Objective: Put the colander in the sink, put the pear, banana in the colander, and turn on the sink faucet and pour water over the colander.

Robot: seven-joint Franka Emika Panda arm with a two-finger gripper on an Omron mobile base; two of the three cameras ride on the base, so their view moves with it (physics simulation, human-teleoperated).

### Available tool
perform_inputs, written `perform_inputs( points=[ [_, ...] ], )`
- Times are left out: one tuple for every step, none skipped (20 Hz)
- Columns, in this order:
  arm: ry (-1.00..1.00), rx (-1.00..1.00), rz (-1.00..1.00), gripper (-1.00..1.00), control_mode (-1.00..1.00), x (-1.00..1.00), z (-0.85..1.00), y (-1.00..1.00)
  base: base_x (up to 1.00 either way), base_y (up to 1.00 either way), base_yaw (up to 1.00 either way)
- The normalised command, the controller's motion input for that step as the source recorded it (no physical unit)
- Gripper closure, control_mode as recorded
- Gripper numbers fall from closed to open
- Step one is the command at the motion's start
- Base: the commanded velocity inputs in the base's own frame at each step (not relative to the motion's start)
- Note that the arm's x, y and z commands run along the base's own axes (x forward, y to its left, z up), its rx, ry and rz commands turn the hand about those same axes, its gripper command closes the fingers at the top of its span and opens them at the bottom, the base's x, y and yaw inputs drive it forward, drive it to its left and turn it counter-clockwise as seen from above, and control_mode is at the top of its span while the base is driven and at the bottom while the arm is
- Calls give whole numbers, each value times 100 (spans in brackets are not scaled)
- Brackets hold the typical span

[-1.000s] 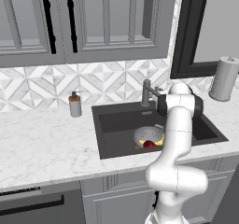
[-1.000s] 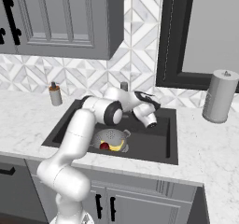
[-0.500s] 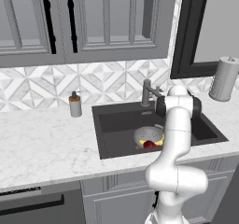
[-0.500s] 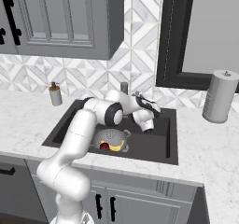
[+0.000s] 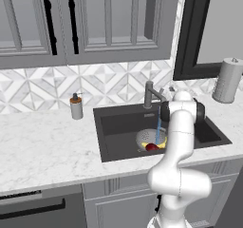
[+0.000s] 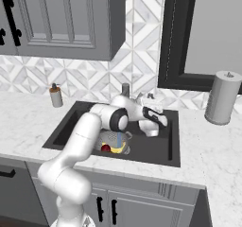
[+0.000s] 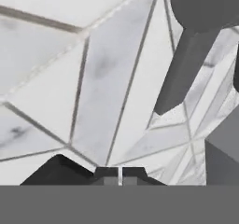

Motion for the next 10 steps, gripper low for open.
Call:
perform_inputs(
  points=[
    [-27, 22, 0, 100, -100, -67, 100, -86, 0, 0, 0],
    [-49, 9, 0, 100, -100, -100, 100, -43, 0, 0, 0],
    [-54, 3, 0, 100, -100, -100, 100, -23, 0, 0, 0],
    [-60, 0, 0, 100, -100, -100, 100, 0, 0, 0, 0],
    [-62, 0, 1, 100, -100, -100, 100, 0, 0, 0, 0],
    [-65, -4, 1, 100, -100, -100, 100, 0, 0, 0, 0],
    [-66, -7, 0, 100, -100, -100, 100, 9, 0, 0, 0],
    [-66, -13, 0, 100, -100, -100, 100, 26, 0, 0, 0],
    [-66, -14, 0, 100, -100, -100, 95, 32, 0, 0, 0],
    [-66, -12, 0, 100, -100, -100, 87, 35, 0, 0, 0]
  ],
)
